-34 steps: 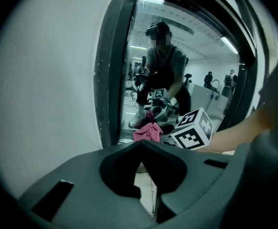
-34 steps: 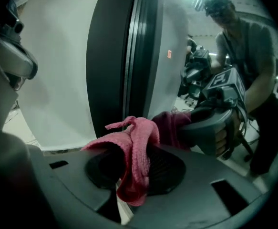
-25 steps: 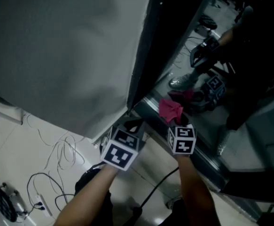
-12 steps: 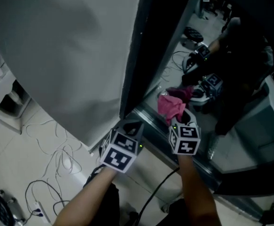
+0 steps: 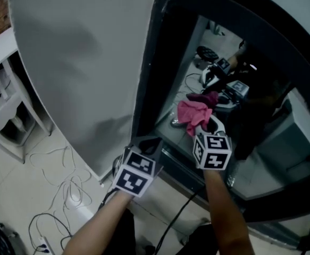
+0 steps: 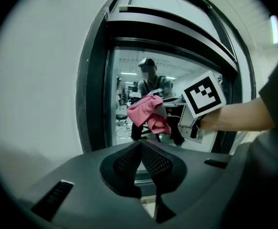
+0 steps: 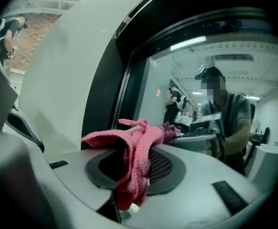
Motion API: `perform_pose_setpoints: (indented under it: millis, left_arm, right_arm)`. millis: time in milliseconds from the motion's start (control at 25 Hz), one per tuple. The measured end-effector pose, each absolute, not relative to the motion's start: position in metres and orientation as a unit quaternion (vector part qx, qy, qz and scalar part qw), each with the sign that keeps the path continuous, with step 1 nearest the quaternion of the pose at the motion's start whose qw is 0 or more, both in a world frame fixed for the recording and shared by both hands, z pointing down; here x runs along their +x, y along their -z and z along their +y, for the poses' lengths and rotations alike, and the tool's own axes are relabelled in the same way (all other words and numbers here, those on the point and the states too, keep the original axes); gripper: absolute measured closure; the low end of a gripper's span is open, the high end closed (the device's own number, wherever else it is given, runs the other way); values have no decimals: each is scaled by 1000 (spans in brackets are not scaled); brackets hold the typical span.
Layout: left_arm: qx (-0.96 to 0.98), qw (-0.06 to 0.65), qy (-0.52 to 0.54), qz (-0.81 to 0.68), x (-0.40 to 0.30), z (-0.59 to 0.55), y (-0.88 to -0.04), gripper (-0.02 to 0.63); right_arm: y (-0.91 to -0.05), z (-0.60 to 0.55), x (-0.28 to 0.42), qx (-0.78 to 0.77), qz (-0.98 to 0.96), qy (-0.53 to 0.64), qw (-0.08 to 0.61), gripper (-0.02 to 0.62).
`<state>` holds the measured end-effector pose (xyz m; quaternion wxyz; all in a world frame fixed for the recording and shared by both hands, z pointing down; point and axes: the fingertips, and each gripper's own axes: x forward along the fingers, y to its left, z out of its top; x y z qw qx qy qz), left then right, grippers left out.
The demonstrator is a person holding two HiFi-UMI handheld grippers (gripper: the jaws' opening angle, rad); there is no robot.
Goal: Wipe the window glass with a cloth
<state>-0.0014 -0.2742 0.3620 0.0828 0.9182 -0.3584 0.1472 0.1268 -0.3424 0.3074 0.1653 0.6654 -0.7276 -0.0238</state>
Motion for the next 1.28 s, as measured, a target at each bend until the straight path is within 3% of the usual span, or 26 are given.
perform_pose_setpoints:
  millis: [760,1280]
  left_arm:
    - [926,24,-120,-358,-5,-257,-282,601]
    - [939,-20,-122,-321,44,-210,-249,601]
  right_arm:
    - [-135,-347,119,694,-711,101,58,495]
    - [-107,-280,201,735,-671,98,17,495]
